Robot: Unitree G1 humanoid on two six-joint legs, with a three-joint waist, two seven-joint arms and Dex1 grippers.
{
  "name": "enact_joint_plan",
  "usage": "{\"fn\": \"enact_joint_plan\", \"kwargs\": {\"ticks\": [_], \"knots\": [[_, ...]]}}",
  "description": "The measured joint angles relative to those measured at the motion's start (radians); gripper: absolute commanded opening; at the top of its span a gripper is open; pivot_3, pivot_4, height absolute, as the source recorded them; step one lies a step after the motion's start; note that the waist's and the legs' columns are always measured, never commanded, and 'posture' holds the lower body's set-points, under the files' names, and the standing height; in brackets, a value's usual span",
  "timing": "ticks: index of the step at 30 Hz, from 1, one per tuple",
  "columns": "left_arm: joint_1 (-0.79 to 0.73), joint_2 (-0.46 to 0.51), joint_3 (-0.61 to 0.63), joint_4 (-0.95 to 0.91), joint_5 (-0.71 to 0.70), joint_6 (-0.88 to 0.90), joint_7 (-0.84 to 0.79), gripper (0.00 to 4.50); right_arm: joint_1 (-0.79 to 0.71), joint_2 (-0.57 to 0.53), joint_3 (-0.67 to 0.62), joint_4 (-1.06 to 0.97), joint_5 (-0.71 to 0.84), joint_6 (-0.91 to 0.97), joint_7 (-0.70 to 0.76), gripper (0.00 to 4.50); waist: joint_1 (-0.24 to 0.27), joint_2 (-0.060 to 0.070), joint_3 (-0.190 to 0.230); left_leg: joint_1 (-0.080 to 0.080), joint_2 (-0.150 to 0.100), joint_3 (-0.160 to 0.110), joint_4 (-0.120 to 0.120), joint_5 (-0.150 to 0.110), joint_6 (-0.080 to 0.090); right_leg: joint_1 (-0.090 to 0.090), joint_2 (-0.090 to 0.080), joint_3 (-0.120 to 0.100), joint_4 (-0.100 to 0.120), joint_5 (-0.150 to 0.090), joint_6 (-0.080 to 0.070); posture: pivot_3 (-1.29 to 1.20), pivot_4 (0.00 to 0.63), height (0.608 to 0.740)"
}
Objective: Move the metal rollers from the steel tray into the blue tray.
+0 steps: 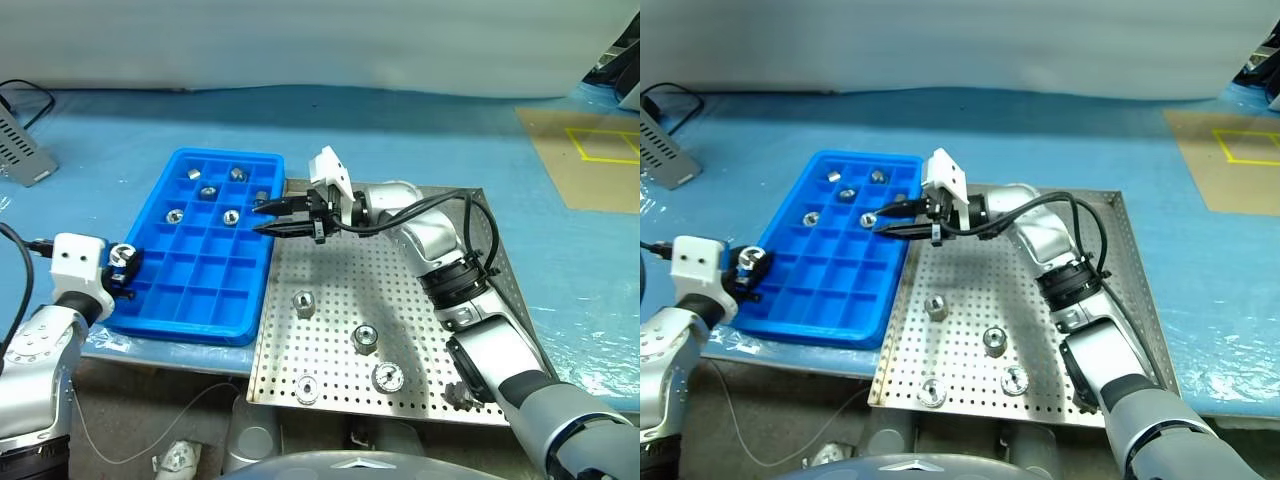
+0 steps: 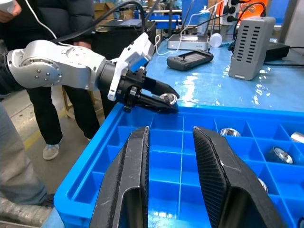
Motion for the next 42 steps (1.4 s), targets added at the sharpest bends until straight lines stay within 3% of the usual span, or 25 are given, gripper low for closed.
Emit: {"fn": "enact_joint_plan", "kwargs": {"ticks": [7, 10, 13, 21, 26, 34, 39, 42], "knots": [[0.005, 0.002, -0.051, 0.006, -0.003, -0.003, -0.022, 2.20, 0.023, -0.019, -0.019, -0.045, -0.012, 0.014, -0.029, 1.45, -0.012, 0.000, 0.000, 0.002, 0.000, 0.000, 0.000, 0.000, -0.001, 0.001, 0.000, 0.000, 0.002, 0.000, 0.000, 0.29, 0.150, 0.740], [0.015, 0.006, -0.045, 0.006, -0.015, 0.004, -0.026, 2.78, 0.038, -0.026, -0.025, -0.049, -0.014, 0.021, -0.037, 1.45, -0.023, 0.000, 0.000, 0.001, 0.000, 0.000, 0.000, 0.001, -0.001, 0.001, 0.000, 0.001, 0.002, 0.000, 0.000, 0.28, 0.150, 0.740], [0.023, 0.005, -0.045, 0.006, -0.032, 0.009, -0.031, 3.72, 0.039, -0.029, -0.026, -0.050, -0.016, 0.022, -0.046, 1.45, -0.026, 0.000, 0.000, 0.002, 0.000, 0.000, 0.000, 0.001, -0.001, 0.001, 0.000, 0.001, 0.002, 0.000, 0.000, 0.28, 0.150, 0.740], [-0.033, 0.024, -0.045, -0.031, -0.095, 0.030, -0.054, 3.72, 0.042, -0.027, -0.026, -0.050, -0.022, 0.021, -0.066, 1.45, -0.025, 0.000, 0.000, 0.002, 0.000, 0.000, 0.000, 0.001, -0.001, 0.001, 0.000, 0.001, 0.002, 0.000, 0.000, 0.24, 0.150, 0.740], [-0.125, 0.046, -0.050, -0.112, -0.228, 0.089, -0.119, 3.72, 0.051, -0.045, -0.029, -0.060, -0.033, 0.019, -0.077, 1.45, -0.029, 0.000, 0.000, 0.002, 0.000, 0.001, 0.001, 0.002, -0.003, 0.001, 0.000, 0.001, 0.003, 0.000, -0.001, 0.22, 0.150, 0.740], [-0.348, 0.110, -0.311, -0.109, -0.328, 0.141, -0.359, 3.72, 0.154, -0.214, -0.148, -0.245, 0.005, 0.126, -0.101, 1.45, -0.054, 0.000, 0.000, 0.006, -0.002, 0.003, 0.001, 0.003, -0.004, 0.003, 0.000, 0.004, 0.006, 0.000, 0.000, 0.00, 0.150, 0.740], [-0.445, 0.199, -0.624, 0.161, -0.103, -0.013, -0.578, 3.72, 0.351, -0.361, -0.203, -0.461, 0.058, 0.267, -0.121, 1.45, -0.108, 0.002, -0.001, 0.009, -0.002, 0.004, -0.001, 0.003, -0.005, 0.003, 0.001, 0.007, 0.005, 0.000, 0.001, -0.16, 0.150, 0.740], [-0.501, 0.194, -0.671, 0.264, -0.061, -0.105, -0.684, 3.72, 0.426, -0.425, -0.247, -0.586, 0.095, 0.340, -0.143, 1.45, -0.135, 0.004, -0.002, 0.011, -0.002, 0.004, -0.001, 0.004, -0.005, 0.005, 0.003, 0.008, 0.004, 0.000, 0.001, -0.21, 0.150, 0.740]]}}
